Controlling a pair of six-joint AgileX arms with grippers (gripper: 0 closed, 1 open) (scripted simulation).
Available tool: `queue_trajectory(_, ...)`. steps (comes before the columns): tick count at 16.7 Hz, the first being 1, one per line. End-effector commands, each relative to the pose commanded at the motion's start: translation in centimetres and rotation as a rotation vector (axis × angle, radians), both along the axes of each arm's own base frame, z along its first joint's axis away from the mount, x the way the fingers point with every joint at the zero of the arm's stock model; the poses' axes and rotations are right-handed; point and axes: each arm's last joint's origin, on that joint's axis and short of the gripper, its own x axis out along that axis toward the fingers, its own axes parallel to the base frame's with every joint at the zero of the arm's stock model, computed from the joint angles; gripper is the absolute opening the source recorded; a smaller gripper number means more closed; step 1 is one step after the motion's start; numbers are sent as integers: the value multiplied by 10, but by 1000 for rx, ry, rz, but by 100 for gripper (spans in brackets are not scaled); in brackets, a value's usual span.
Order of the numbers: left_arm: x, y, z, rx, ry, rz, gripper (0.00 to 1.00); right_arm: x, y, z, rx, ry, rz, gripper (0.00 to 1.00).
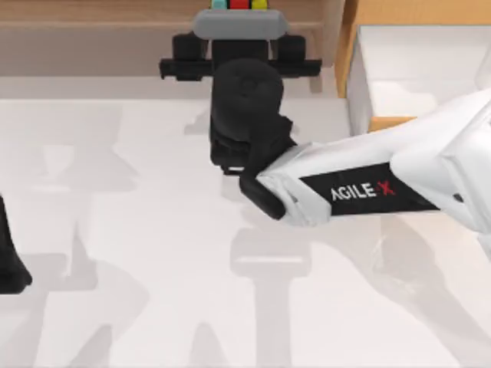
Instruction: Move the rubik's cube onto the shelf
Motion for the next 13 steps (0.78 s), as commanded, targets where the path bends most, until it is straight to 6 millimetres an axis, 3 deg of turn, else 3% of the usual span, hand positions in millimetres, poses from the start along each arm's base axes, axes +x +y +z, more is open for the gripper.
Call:
queue_trajectory(7,0,0,0,0,0,0,100,56,2,11,12,-21,1,0)
queue_trajectory(13,0,0,0,0,0,0,100,93,2,3,-6,4,5,0)
